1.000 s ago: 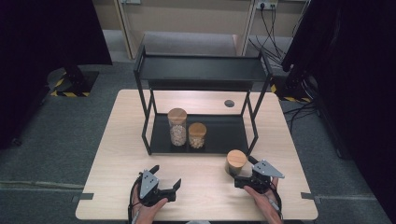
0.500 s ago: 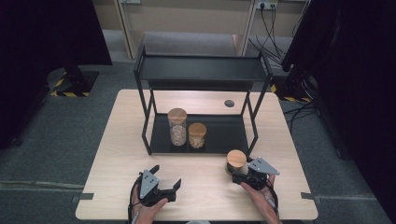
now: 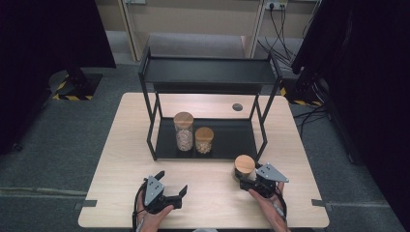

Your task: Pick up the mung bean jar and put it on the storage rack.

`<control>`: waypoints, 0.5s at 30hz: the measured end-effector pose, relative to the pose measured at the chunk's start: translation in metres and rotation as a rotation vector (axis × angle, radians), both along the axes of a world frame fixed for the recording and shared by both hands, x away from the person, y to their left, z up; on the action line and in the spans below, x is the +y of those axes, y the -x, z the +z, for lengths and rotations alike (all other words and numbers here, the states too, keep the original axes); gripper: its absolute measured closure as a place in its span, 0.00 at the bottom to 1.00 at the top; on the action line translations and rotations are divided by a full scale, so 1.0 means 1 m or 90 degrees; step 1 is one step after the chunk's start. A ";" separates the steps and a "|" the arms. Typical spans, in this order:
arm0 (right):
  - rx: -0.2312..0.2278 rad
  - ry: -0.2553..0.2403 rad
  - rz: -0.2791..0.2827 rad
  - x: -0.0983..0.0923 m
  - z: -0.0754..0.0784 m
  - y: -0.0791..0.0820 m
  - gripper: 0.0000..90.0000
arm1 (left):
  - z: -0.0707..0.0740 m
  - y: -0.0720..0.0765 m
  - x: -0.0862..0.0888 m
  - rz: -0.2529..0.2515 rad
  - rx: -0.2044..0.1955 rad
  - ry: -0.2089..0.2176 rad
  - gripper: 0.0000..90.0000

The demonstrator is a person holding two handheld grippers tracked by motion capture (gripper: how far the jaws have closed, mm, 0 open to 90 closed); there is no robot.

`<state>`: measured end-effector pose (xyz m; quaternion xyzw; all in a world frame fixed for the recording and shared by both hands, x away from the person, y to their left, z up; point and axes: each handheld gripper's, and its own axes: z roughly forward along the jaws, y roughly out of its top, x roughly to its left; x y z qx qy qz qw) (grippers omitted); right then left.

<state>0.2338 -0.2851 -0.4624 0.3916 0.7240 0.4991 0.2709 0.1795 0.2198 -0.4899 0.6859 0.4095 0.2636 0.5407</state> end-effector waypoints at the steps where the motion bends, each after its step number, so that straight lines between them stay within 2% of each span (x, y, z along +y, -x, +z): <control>1: -0.002 -0.001 0.001 0.000 0.000 0.000 0.28 | 0.000 0.000 0.000 0.000 0.001 0.000 0.01; 15: -0.019 -0.006 0.005 0.002 0.009 -0.007 0.28 | 0.000 0.000 0.001 0.001 0.001 0.001 0.01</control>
